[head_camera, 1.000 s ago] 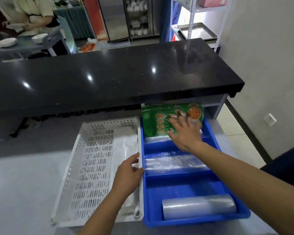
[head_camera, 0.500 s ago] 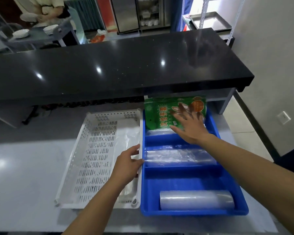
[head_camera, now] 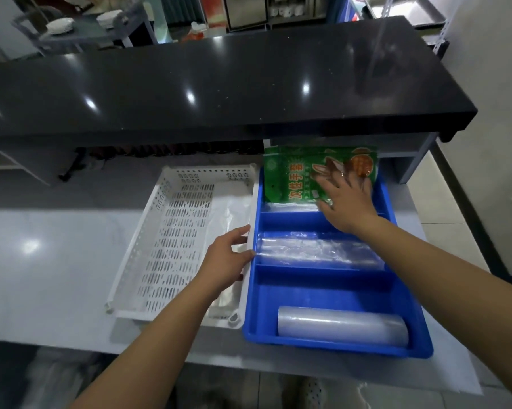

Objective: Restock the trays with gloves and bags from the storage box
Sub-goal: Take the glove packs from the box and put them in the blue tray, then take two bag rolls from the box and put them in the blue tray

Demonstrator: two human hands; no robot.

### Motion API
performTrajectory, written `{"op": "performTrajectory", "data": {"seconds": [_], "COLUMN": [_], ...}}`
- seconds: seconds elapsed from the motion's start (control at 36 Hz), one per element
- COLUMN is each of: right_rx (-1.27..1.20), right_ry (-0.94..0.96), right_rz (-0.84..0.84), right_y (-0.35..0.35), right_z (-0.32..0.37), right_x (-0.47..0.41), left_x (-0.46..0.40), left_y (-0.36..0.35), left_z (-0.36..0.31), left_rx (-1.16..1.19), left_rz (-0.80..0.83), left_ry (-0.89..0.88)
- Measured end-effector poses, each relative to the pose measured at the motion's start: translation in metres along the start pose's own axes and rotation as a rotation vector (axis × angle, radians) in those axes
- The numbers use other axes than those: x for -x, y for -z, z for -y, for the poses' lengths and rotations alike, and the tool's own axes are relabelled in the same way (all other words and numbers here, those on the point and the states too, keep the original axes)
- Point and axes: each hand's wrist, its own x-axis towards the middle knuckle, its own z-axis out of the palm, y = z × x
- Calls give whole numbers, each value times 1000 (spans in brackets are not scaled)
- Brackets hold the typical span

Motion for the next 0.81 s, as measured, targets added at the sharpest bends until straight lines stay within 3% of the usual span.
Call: {"op": "performTrajectory", "data": {"seconds": [0.17, 0.33, 0.56, 0.69, 0.81], "right_rx": [-87, -189, -416, -500, -468], "right_ry": [10, 44, 293, 471, 533], "right_rz": [-61, -2, 23, 87, 300], "right_y": [25, 49, 45, -18, -81], "right_z": [36, 132, 329, 436, 496], "right_x": [30, 86, 177, 237, 277], "left_x": [8, 57, 175, 249, 303], "left_y": [9, 76, 207, 251, 265], "left_z": [-3, 7, 132, 264, 357], "left_rx": [-158, -332, -408, -390, -333], "left_rz": [42, 34, -269, -484, -511], "left_ry": [-98, -280, -340, -138, 162]}}
